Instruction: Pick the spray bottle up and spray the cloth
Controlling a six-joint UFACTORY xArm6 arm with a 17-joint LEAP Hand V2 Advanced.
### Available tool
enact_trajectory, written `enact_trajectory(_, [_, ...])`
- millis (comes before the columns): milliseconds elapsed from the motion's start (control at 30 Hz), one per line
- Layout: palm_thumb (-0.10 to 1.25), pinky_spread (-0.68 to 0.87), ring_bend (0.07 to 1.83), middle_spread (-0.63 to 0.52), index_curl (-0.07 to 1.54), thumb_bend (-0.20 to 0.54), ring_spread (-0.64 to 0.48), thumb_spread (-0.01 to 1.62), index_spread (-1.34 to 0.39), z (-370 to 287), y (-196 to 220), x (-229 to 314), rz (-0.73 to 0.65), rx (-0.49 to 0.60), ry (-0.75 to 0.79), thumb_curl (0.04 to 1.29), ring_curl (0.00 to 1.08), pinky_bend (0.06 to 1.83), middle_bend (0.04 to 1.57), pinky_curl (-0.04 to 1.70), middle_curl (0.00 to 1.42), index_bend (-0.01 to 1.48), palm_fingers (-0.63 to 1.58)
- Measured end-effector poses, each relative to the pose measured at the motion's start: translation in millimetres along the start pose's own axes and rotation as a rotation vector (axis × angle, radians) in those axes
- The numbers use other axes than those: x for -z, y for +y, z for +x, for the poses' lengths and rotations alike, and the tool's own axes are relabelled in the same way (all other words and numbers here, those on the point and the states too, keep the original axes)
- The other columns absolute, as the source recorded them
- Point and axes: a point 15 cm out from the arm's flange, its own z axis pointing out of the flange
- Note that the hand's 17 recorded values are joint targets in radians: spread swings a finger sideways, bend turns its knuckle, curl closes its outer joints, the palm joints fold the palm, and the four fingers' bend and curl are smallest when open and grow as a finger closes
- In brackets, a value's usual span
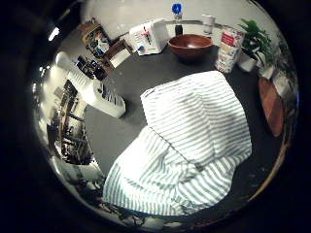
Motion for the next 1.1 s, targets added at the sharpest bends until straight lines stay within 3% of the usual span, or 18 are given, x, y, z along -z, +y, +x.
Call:
enact_trajectory(200, [0.62, 0.38, 0.32, 0.08, 0.34, -0.023, 0.13, 1.06, -0.24, -5.3, 30.8, 23.2, 0.012, -0.025, 0.027, 0.32, 0.25, 0.33, 0.19, 0.34, 0.32, 0.18, 0.22])
enact_trajectory(800, [0.59, 0.38, 0.30, 0.08, 0.34, -0.025, 0.15, 1.08, -0.24, 43.6, 140.2, 129.3, -0.025, -0.110, 0.296, 0.30, 0.25, 0.30, 0.19, 0.30, 0.32, 0.18, 0.28])
enact_trajectory(1100, [0.54, 0.39, 0.29, 0.09, 0.35, -0.020, 0.15, 1.09, -0.24, 54.2, 194.2, 183.4, -0.131, -0.199, 0.437, 0.29, 0.25, 0.30, 0.19, 0.29, 0.32, 0.18, 0.28])
